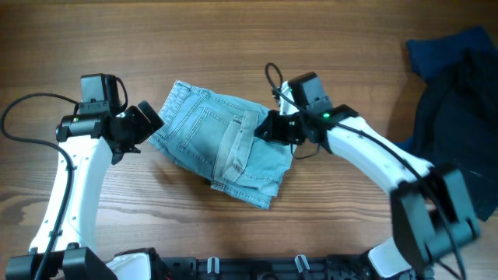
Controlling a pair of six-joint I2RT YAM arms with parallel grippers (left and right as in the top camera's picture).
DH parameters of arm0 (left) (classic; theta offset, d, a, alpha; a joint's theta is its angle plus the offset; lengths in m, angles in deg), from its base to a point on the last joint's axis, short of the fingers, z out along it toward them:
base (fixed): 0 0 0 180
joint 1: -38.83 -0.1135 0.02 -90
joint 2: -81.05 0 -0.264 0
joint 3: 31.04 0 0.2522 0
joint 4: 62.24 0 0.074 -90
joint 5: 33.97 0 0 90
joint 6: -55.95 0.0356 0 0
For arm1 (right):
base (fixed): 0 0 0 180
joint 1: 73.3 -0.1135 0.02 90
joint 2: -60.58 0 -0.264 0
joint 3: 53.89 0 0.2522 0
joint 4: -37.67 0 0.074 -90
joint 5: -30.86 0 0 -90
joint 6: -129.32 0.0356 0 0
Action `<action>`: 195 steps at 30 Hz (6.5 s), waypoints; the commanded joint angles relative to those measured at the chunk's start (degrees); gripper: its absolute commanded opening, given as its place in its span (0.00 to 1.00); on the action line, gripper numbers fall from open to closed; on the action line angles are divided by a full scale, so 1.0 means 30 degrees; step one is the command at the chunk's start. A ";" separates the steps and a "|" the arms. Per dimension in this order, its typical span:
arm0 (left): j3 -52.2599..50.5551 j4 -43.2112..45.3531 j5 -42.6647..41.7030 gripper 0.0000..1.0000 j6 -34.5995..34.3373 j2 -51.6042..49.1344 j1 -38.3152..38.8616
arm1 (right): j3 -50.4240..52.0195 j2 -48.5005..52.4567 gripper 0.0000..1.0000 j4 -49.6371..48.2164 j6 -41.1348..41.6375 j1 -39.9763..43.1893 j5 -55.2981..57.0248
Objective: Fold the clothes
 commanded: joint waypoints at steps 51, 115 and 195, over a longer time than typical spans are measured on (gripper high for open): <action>-0.0095 -0.0044 0.0306 1.00 -0.0051 -0.0073 -0.0153 | 0.8298 0.1610 0.15 -0.9289 0.5472 -0.0729 -0.5523; -0.0095 0.2135 -0.0117 1.00 0.0896 -0.1508 -0.0153 | 0.1902 -0.6317 0.18 0.5515 0.0678 -0.0648 0.2251; -0.0532 0.1428 -0.7584 1.00 0.3985 -0.5938 -0.0138 | -0.2390 -1.0571 0.99 1.1963 -0.2769 0.1661 0.5574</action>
